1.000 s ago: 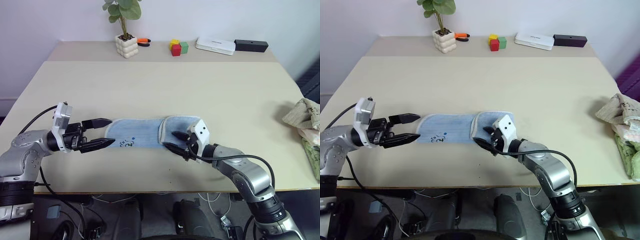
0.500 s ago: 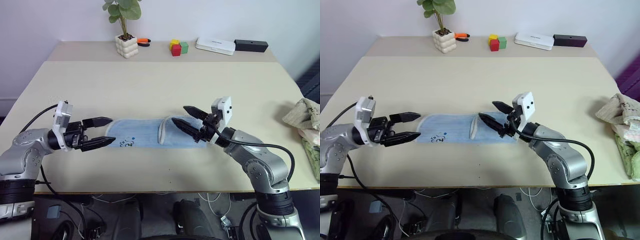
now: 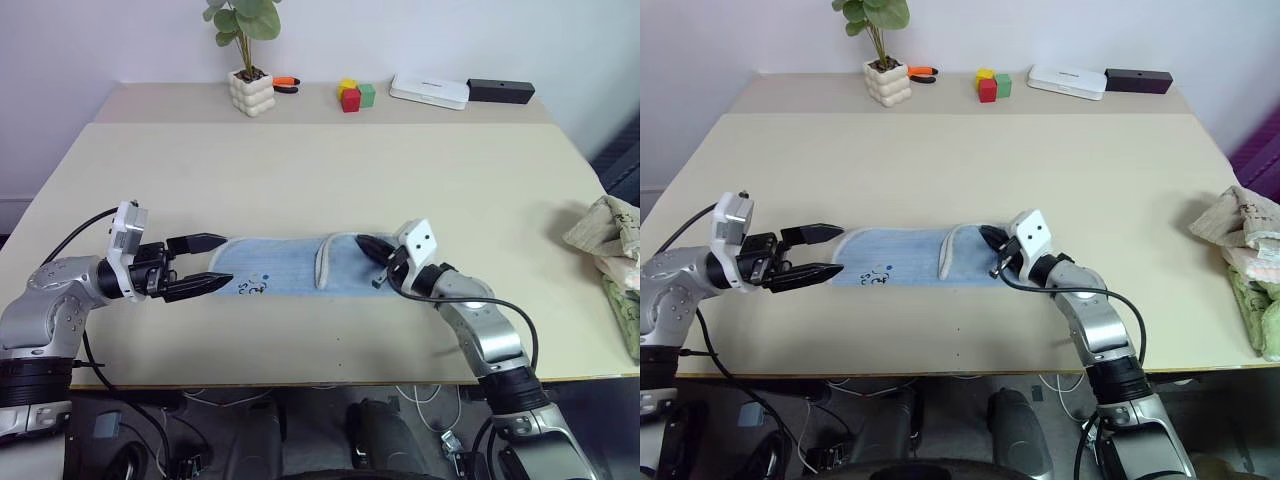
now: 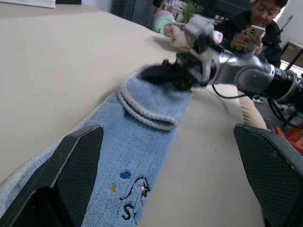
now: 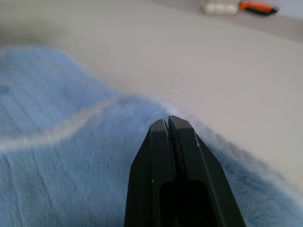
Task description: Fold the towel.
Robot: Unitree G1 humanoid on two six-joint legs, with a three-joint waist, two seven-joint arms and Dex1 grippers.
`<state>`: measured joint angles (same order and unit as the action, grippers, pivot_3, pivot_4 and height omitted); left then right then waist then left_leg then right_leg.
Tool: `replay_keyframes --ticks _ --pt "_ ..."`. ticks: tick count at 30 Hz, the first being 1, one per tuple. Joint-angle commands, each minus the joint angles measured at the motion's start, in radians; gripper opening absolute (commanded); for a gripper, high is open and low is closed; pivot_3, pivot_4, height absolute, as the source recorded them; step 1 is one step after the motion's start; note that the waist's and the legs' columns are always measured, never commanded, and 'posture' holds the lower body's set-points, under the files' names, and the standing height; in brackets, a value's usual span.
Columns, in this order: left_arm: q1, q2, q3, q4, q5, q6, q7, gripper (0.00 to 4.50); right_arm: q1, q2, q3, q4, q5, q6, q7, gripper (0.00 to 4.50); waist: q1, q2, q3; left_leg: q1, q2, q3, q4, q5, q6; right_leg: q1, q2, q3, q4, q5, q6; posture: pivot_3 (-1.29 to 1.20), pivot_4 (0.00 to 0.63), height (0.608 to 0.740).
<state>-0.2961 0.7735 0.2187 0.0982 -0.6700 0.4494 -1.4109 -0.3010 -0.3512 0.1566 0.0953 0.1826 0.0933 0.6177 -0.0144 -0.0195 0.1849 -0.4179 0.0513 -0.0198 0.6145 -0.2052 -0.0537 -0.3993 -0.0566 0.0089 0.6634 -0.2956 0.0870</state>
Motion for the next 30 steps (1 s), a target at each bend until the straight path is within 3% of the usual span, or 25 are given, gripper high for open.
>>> replay_keyframes --ticks 1,8,13,17,23,26,30 --pt "-0.003 0.003 0.023 -0.025 -0.017 -0.003 0.006 4.50 0.028 0.019 0.023 0.080 -0.046 -0.081 0.010 0.04 0.000 0.000 0.000 0.000 0.000 0.000 0.000 0.000 0.000 0.000 0.000 0.000 0.000 0.000 0.000 0.00 0.150 0.740" --pt "-0.001 0.000 0.019 -0.024 -0.015 -0.006 0.012 4.50 0.023 0.045 0.025 0.147 -0.110 -0.175 -0.028 0.04 -0.001 -0.002 -0.001 0.009 0.000 0.001 -0.001 0.000 0.000 0.008 0.000 0.001 0.000 -0.002 -0.003 0.00 0.150 0.740" --pt "-0.002 -0.008 0.011 -0.022 -0.013 -0.008 0.019 4.50 -0.024 0.059 -0.015 0.095 -0.067 -0.107 -0.028 0.04 -0.001 -0.002 -0.001 0.009 0.000 0.001 -0.001 0.000 0.000 0.008 0.000 0.001 0.000 -0.002 -0.003 0.00 0.150 0.740" --pt "-0.006 -0.015 0.009 -0.012 0.004 -0.006 0.051 4.50 -0.053 0.040 -0.061 -0.024 0.000 -0.048 0.003 1.31 -0.001 -0.001 0.000 0.009 0.000 0.001 -0.001 0.000 0.000 0.007 0.000 0.002 0.001 0.000 -0.001 0.00 0.150 0.740" --pt "-0.017 -0.034 0.072 0.025 -0.017 0.067 0.208 4.50 -0.060 -0.092 -0.178 -0.238 0.192 0.106 0.142 4.24 0.004 0.000 0.000 0.009 0.000 0.003 -0.001 0.000 0.000 0.006 0.000 0.003 0.001 0.000 0.000 0.00 0.150 0.740" --pt "-0.012 -0.042 0.120 0.023 -0.073 0.206 0.332 4.50 -0.049 -0.159 -0.214 -0.290 0.235 0.149 0.178 4.43 0.002 0.000 0.000 0.008 0.000 0.003 -0.001 0.000 0.000 0.006 0.000 0.004 0.000 0.000 0.000 0.00 0.150 0.740" --pt "0.052 -0.092 0.257 -0.062 -0.290 0.472 0.515 4.50 -0.009 -0.230 -0.252 -0.381 0.333 0.217 0.258 4.43 -0.003 0.000 0.000 0.009 0.001 0.003 -0.002 0.000 0.000 0.006 0.000 0.004 0.000 0.000 0.000 0.00 0.150 0.740"
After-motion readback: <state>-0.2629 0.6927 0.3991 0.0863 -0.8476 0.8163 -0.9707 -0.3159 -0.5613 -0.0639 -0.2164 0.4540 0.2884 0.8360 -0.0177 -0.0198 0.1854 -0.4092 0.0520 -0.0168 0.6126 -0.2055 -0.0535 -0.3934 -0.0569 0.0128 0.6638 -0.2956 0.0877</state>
